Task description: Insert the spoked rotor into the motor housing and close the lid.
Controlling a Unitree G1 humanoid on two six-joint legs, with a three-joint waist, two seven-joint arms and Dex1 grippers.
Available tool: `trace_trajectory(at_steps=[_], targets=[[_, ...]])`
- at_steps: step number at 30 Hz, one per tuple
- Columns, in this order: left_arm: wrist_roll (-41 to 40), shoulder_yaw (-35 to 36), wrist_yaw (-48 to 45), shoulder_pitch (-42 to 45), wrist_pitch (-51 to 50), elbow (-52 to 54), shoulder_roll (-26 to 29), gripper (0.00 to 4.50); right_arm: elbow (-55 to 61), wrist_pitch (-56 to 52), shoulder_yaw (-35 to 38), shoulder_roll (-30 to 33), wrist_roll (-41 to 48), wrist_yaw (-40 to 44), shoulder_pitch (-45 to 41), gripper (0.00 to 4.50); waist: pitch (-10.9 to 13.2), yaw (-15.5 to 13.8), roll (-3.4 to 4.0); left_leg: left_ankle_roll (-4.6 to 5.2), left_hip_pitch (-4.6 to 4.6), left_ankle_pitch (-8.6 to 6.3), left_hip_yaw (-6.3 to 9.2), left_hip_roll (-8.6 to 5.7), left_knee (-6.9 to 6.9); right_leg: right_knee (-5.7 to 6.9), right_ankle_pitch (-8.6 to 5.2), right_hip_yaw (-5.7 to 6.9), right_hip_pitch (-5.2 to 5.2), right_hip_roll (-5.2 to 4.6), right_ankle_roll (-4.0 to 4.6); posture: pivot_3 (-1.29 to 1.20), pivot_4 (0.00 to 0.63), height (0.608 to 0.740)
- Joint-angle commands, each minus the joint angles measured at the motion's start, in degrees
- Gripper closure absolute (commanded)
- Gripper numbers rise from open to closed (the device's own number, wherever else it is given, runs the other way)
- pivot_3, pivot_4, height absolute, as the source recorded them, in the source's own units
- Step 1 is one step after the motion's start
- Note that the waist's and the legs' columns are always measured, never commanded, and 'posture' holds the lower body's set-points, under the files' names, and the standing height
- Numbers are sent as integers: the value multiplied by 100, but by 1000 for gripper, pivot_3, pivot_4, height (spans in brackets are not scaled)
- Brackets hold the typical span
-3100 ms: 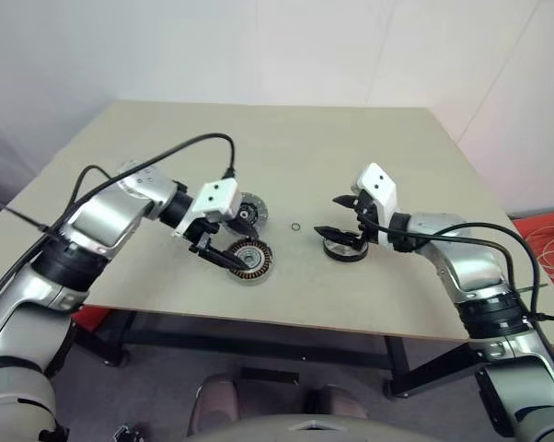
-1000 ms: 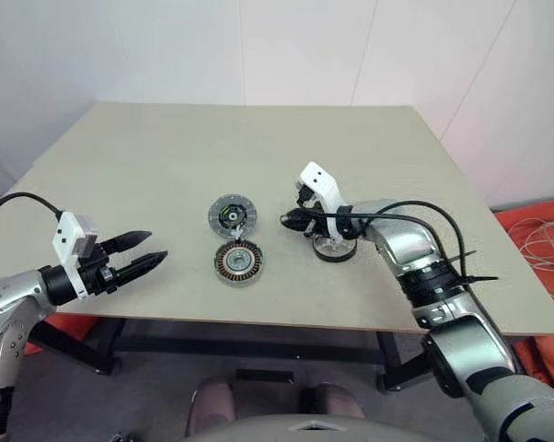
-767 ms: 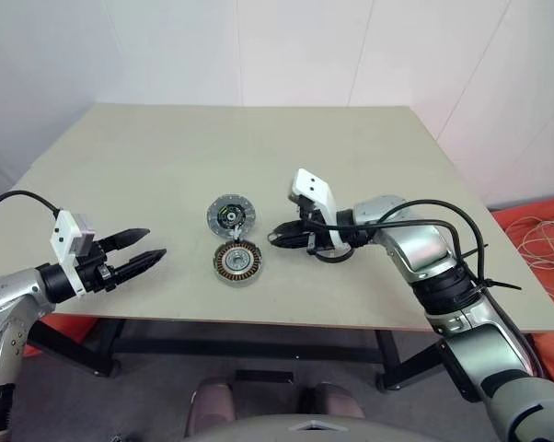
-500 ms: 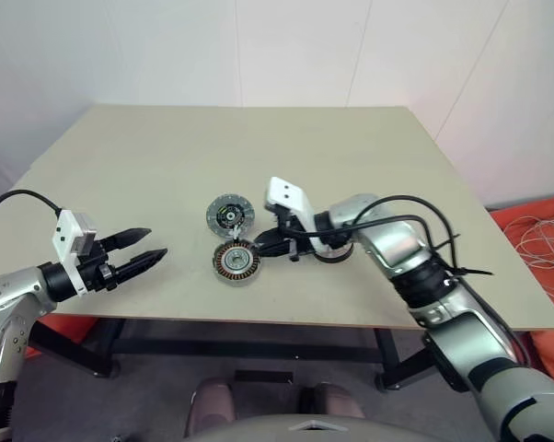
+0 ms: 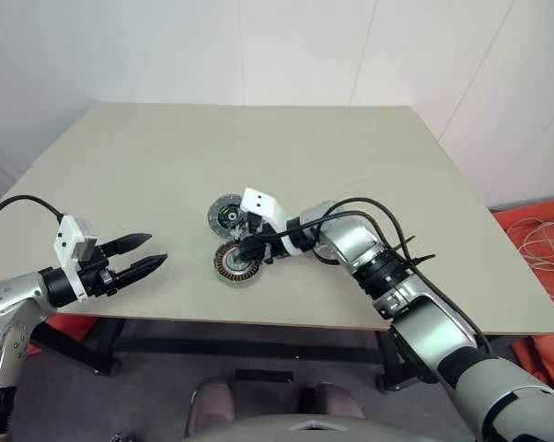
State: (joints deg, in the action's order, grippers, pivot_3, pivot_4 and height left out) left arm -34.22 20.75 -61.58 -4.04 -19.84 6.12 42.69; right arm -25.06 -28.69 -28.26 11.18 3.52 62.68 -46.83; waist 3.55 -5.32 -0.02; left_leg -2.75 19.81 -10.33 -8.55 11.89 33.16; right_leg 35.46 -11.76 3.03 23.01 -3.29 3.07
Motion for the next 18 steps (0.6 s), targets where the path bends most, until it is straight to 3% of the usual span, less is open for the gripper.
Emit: trace_trajectory(at_steps=[1,18], targets=[[-31,120,-6,35,126,99,24,1160,-32,145,98,-65,-38,-15,-99,3852,0,0,0,-1,-1,0,0,0,0,0,0,0,0,0,0,0,0,740],[48,5,-33,156,194,0,10,1160,-239,153,163,-159,-123,-10,-97,3852,0,0,0,-1,-1,1,0,0,1,2,1,0,-1,0,2,0,0,740]])
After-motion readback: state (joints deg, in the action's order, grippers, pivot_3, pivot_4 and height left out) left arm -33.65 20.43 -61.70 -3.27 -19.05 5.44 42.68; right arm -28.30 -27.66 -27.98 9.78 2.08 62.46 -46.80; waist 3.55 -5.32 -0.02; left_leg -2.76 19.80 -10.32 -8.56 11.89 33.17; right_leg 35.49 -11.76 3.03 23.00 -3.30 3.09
